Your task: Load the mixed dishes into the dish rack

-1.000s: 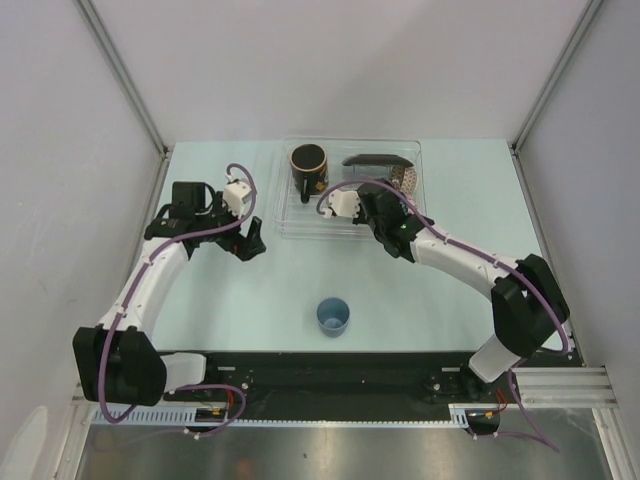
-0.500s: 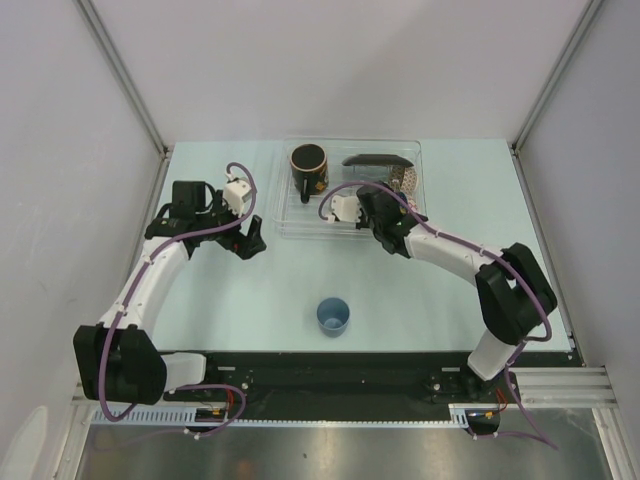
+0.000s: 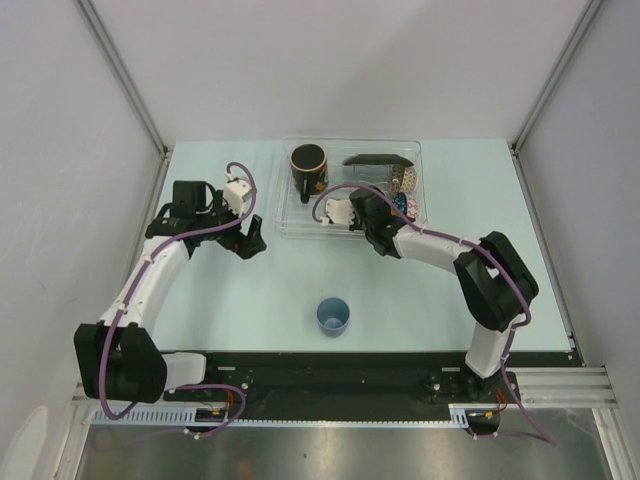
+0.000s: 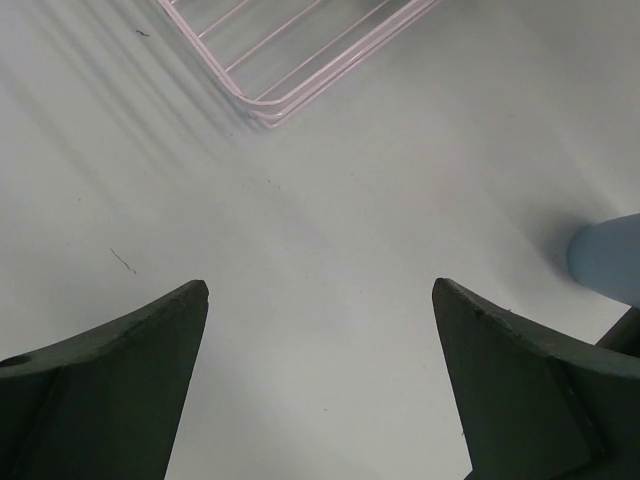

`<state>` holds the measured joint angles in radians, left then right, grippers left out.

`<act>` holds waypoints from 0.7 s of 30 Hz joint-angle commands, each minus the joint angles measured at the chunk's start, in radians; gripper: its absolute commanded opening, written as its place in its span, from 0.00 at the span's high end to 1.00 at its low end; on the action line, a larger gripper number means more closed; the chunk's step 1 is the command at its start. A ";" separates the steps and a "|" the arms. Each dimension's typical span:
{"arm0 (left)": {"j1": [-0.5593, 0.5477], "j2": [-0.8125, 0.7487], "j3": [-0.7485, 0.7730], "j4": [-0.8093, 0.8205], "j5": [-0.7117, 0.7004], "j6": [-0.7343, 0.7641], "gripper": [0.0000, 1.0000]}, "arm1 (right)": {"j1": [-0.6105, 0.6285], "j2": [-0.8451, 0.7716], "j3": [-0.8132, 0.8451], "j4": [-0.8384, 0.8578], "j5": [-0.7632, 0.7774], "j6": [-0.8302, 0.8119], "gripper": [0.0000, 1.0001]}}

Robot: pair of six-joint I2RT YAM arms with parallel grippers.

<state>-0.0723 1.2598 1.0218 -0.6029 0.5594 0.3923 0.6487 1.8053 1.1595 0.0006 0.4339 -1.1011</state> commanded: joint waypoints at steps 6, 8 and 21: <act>0.008 0.006 0.014 0.028 0.013 0.000 0.00 | -0.004 -0.009 0.003 -0.033 0.052 0.075 0.65; 0.008 0.003 0.014 0.029 0.010 0.002 0.00 | -0.006 -0.017 0.003 -0.051 0.063 0.119 0.41; 0.008 -0.023 0.035 0.002 0.005 0.011 0.00 | 0.063 -0.208 0.003 -0.281 0.134 0.346 0.00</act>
<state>-0.0715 1.2682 1.0218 -0.6014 0.5529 0.3931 0.6727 1.6932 1.1770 -0.1024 0.5488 -0.8909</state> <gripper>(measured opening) 0.996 0.993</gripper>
